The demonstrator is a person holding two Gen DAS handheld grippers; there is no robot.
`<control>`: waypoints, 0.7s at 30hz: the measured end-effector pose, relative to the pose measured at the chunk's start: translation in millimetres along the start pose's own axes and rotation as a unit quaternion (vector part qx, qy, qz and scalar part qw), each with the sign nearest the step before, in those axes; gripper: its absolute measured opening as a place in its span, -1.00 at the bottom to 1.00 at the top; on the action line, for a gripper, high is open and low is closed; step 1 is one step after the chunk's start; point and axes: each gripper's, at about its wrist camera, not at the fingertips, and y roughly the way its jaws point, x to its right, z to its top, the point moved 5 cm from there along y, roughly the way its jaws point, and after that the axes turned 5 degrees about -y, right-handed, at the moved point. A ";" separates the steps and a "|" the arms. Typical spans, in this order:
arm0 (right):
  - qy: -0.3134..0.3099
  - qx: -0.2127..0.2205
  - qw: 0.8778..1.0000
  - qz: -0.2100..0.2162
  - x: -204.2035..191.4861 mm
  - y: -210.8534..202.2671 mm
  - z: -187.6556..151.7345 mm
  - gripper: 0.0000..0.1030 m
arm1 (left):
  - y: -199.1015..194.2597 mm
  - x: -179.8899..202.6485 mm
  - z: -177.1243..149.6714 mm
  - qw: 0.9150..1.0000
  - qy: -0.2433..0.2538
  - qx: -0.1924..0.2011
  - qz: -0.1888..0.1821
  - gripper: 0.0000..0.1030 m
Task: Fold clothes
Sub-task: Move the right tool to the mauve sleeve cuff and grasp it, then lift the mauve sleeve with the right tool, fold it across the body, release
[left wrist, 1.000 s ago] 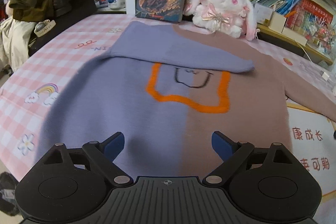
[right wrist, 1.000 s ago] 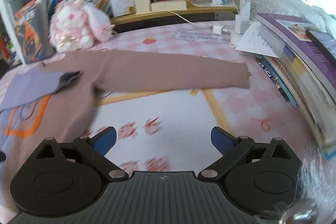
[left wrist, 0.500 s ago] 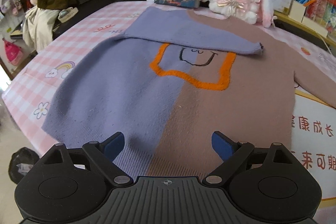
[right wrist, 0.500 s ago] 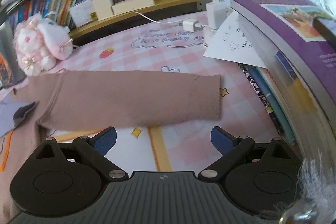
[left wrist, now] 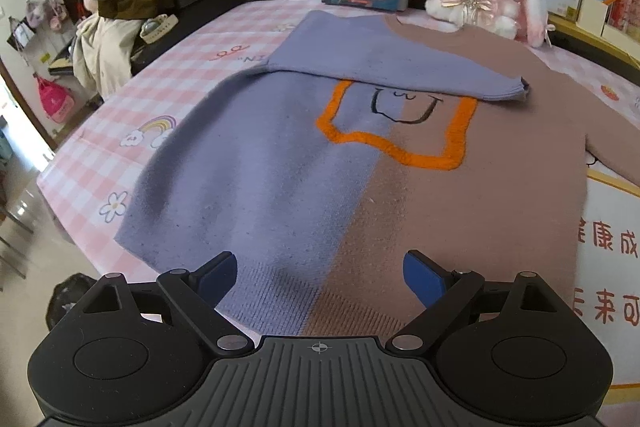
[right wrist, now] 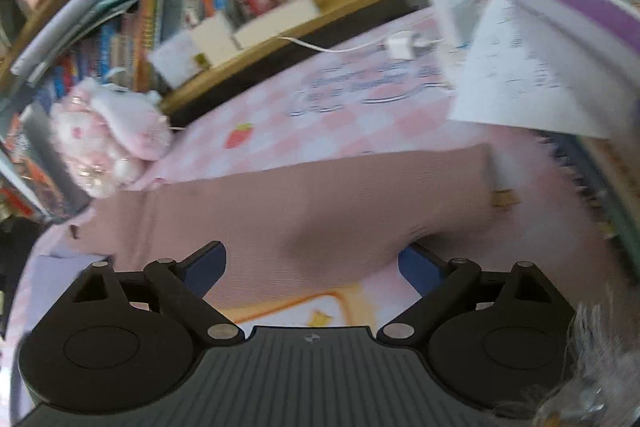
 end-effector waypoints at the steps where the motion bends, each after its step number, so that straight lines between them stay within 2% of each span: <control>1: -0.001 0.004 1.000 0.001 -1.7 1.9 0.8 0.82 | -0.5 -0.5 -0.3 1.000 0.001 0.000 0.002 0.79; 2: -0.002 0.008 1.000 0.001 -2.8 3.7 1.8 0.80 | -0.9 -1.1 -0.5 1.000 0.001 0.000 0.003 0.80; 5: 0.007 0.028 0.999 -0.027 8.5 5.2 9.2 0.57 | -1.4 -4.5 -0.7 1.000 -0.003 -0.001 0.010 0.79; 6: 0.012 0.033 0.999 -0.037 13.4 5.2 12.0 0.41 | -1.2 -5.8 -0.8 1.000 -0.006 -0.002 0.012 0.79; 7: 0.014 0.033 0.998 -0.045 18.0 5.6 14.4 0.11 | -0.6 -6.7 -1.0 1.000 -0.008 -0.004 0.012 0.79; 9: 0.014 0.029 0.998 -0.062 25.8 6.5 17.4 -0.30 | 0.9 -7.4 -1.6 1.000 -0.010 -0.007 0.012 0.79; 12: 0.023 0.017 0.998 -0.058 31.1 8.0 17.6 -0.73 | 3.5 -7.0 -3.0 1.000 -0.012 -0.013 0.008 0.79; 15: 0.029 0.011 0.998 -0.046 28.0 7.1 16.9 -0.87 | 4.7 -5.0 -3.6 1.000 -0.009 -0.013 0.001 0.79; 21: 0.013 0.033 0.999 -0.007 0.8 -5.4 31.4 -0.88 | 6.6 -8.9 -1.1 1.000 -0.009 -0.007 -0.008 0.79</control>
